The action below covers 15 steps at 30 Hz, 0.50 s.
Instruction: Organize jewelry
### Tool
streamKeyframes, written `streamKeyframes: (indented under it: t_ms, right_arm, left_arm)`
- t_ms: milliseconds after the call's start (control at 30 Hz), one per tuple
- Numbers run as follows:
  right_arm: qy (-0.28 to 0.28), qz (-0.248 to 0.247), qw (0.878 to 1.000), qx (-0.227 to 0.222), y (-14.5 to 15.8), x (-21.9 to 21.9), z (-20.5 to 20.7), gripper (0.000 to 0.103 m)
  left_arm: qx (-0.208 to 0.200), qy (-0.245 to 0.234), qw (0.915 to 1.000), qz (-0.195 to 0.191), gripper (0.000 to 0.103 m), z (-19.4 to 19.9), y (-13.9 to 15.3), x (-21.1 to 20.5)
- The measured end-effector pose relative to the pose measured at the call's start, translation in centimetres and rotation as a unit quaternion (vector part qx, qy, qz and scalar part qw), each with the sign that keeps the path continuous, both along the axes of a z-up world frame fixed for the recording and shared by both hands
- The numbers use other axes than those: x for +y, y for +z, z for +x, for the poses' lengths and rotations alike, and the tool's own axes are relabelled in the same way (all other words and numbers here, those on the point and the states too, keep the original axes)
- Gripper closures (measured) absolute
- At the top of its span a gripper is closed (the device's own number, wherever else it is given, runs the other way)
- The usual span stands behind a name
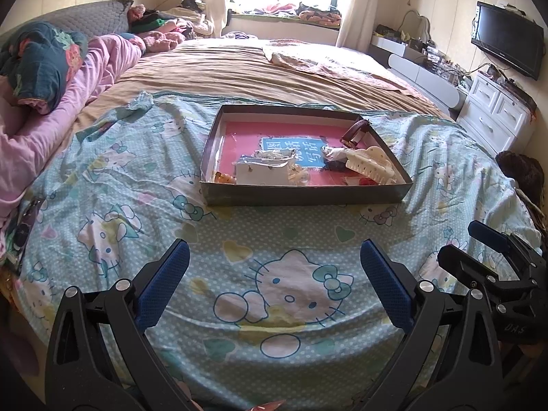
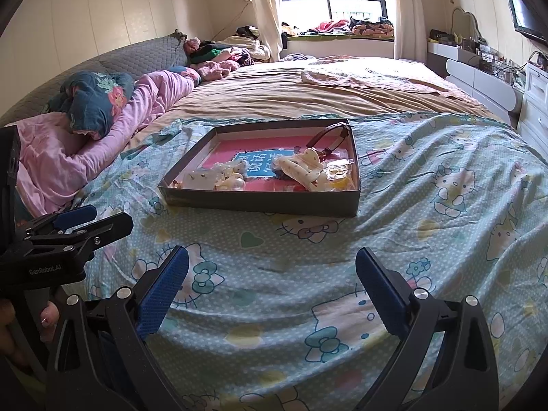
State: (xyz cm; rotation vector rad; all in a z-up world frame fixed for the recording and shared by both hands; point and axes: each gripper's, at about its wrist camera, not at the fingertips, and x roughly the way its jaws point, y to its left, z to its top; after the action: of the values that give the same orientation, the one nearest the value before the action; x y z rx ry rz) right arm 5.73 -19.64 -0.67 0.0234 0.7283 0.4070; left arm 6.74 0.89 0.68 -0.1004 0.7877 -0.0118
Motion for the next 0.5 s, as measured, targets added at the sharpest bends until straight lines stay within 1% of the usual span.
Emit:
streamKeyframes:
  t_ms: [500]
  right_arm:
    - [0.001, 0.0, 1.0, -0.003, 0.11, -0.13, 0.1, 0.006]
  left_arm:
    - [0.001, 0.002, 1.0, 0.002, 0.01, -0.16, 0.44, 0.23]
